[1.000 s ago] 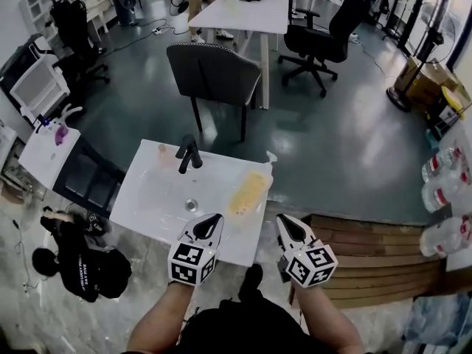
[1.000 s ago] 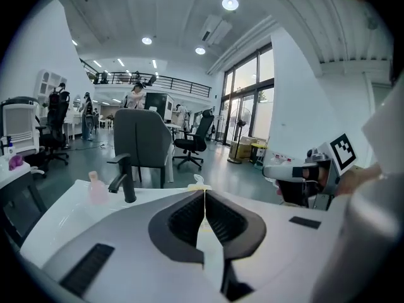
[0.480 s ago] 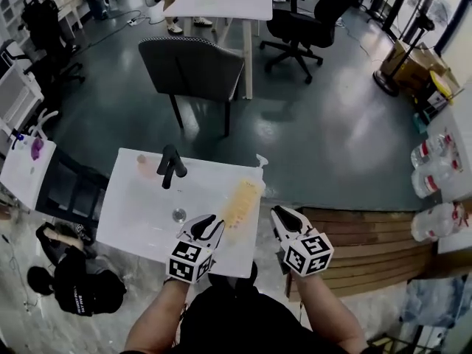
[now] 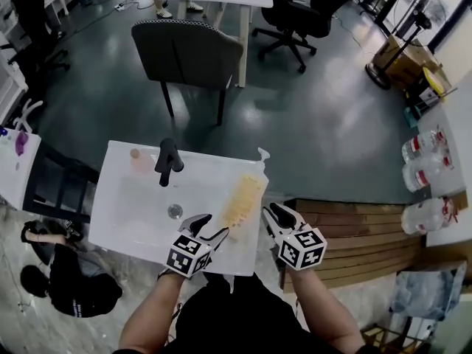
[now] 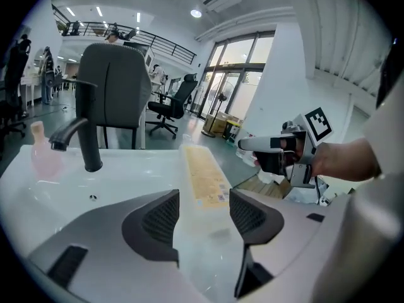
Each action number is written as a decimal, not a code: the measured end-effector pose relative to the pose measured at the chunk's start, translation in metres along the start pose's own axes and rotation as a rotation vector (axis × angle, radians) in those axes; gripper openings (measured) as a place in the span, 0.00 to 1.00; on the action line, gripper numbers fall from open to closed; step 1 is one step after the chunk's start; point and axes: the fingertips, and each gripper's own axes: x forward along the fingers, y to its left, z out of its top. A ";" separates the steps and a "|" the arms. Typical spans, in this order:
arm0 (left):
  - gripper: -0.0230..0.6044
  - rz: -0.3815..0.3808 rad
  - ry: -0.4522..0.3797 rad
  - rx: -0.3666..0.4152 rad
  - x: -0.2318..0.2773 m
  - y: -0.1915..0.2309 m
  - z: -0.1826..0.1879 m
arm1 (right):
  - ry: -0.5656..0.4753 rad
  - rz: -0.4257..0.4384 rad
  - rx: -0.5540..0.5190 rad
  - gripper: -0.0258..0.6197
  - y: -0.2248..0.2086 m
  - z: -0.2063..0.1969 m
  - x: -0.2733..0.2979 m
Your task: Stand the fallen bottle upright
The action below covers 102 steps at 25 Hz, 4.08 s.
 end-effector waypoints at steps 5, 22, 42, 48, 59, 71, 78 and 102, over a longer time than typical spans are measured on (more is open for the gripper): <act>0.50 -0.011 0.051 -0.023 0.019 0.008 -0.012 | 0.042 0.031 0.002 0.30 -0.014 -0.008 0.030; 0.42 0.189 0.009 -0.019 0.054 0.047 0.032 | 0.069 0.019 0.015 0.32 -0.099 0.015 0.100; 0.49 0.192 -0.070 -0.113 0.048 0.022 0.029 | 0.168 -0.011 -0.169 0.31 -0.110 0.018 0.095; 0.49 0.292 -0.070 -0.170 0.052 0.022 0.028 | 0.191 0.055 -0.197 0.31 -0.131 0.019 0.119; 0.50 0.487 -0.041 -0.211 0.075 0.021 0.034 | 0.234 0.203 -0.288 0.32 -0.165 0.023 0.160; 0.52 0.548 -0.061 -0.235 0.076 0.027 0.035 | 0.235 0.308 -0.436 0.25 -0.157 0.016 0.188; 0.52 0.544 -0.066 -0.243 0.076 0.030 0.032 | 0.254 0.330 -0.227 0.29 -0.170 0.018 0.175; 0.50 0.502 -0.059 -0.205 0.074 0.026 0.031 | 0.275 0.246 0.181 0.54 -0.141 0.020 0.191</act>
